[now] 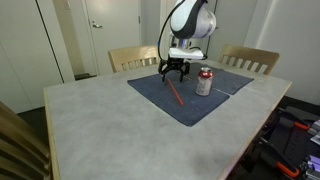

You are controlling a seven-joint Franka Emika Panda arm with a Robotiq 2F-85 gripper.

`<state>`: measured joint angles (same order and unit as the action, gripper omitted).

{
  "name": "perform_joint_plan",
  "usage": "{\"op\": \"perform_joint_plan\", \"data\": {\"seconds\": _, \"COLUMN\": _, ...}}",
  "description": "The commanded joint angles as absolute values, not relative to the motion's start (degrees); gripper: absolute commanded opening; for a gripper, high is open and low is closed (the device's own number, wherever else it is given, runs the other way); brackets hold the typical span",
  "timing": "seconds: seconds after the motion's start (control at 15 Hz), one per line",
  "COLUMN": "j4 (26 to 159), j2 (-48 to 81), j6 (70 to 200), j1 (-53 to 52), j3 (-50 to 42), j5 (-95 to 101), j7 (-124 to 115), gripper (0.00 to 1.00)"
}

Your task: Put the straw in the can

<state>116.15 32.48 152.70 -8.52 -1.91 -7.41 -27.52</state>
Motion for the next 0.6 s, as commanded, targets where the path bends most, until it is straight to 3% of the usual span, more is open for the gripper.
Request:
{"op": "perform_joint_plan", "data": {"seconds": 0.0, "j4": 112.9, "j2": 35.6, "j6": 152.0, "j1": -8.7, "j3": -2.2, "j5": -8.5, "j7": -28.0, "gripper": 1.00}}
{"op": "perform_joint_plan", "data": {"seconds": 0.53, "j4": 109.9, "j2": 38.5, "j6": 151.8, "j1": -9.1, "j3": -2.8, "j5": -8.4, "j7": -29.1, "gripper": 1.00}}
